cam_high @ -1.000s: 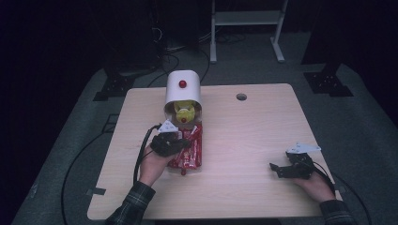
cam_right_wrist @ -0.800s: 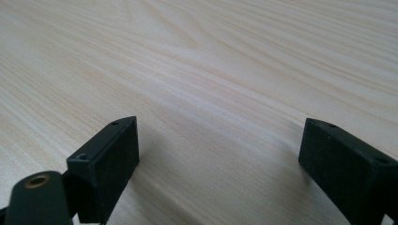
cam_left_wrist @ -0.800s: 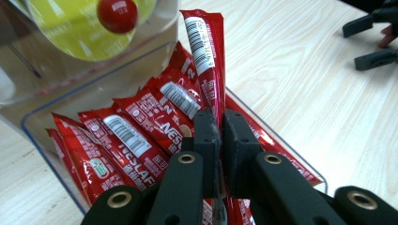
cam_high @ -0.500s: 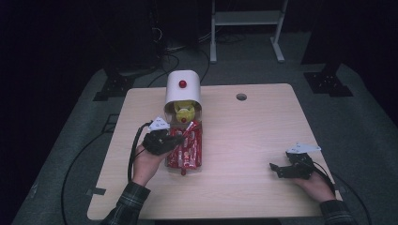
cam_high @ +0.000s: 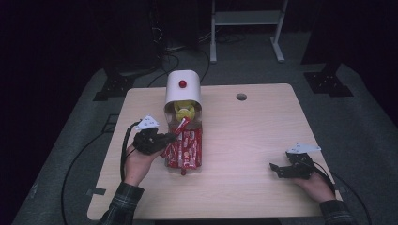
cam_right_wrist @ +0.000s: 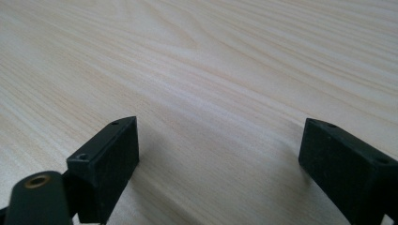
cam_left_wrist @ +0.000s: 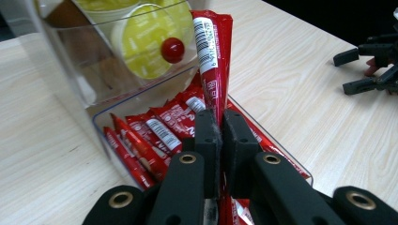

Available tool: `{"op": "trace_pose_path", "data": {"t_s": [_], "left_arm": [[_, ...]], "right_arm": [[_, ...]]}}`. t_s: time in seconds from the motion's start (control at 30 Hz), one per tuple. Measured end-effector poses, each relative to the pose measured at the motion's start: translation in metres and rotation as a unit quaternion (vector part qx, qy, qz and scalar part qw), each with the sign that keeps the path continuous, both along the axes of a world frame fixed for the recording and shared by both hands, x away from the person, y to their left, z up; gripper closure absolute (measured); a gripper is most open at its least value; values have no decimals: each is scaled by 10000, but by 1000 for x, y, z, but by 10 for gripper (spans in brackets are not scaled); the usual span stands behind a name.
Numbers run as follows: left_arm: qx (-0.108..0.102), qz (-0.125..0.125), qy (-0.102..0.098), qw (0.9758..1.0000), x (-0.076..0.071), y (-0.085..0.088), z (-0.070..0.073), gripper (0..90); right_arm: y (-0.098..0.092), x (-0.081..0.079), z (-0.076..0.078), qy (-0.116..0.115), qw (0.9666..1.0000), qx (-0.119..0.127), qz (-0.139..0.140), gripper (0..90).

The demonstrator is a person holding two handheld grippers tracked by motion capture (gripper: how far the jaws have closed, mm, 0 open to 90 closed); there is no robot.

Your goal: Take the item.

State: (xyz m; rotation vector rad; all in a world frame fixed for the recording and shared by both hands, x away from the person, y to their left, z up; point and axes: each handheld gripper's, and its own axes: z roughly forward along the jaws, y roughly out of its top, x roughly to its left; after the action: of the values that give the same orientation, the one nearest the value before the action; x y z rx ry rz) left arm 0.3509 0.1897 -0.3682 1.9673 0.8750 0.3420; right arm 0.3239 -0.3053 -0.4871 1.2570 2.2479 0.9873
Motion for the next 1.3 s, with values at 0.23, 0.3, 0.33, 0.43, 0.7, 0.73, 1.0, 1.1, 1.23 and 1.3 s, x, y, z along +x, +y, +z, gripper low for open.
{"op": "trace_pose_path", "data": {"t_s": [0.23,0.3,0.33,0.43,0.7,0.73,1.0,1.1,1.23,1.3], "left_arm": [[-48,147,-18,9999,-2,14,2,857],[-53,194,-8,9998,-3,19,3,857],[-39,209,-8,9998,-3,20,3,856],[-59,263,2,9996,-4,26,3,856],[-17,428,70,9991,-5,43,0,856],[-44,456,62,9989,-5,45,-1,856],[-37,614,151,9980,-2,58,-7,856],[15,664,212,9976,-1,63,-10,856],[58,718,273,9970,1,65,-14,856],[89,741,295,9968,2,67,-16,856]], "right_arm": [[0,0,0,-2,10000,2,1,114],[0,0,0,0,10000,0,0,114],[0,0,0,-3,10000,3,0,114],[0,0,0,0,10000,4,-2,114],[0,0,0,-3,10000,3,1,114],[0,0,0,-3,10000,3,1,114],[0,0,0,-2,10000,-1,0,114],[0,0,0,0,10000,5,-2,114],[0,0,0,3,10000,2,-2,114],[0,0,0,0,10000,2,-1,114]]}}
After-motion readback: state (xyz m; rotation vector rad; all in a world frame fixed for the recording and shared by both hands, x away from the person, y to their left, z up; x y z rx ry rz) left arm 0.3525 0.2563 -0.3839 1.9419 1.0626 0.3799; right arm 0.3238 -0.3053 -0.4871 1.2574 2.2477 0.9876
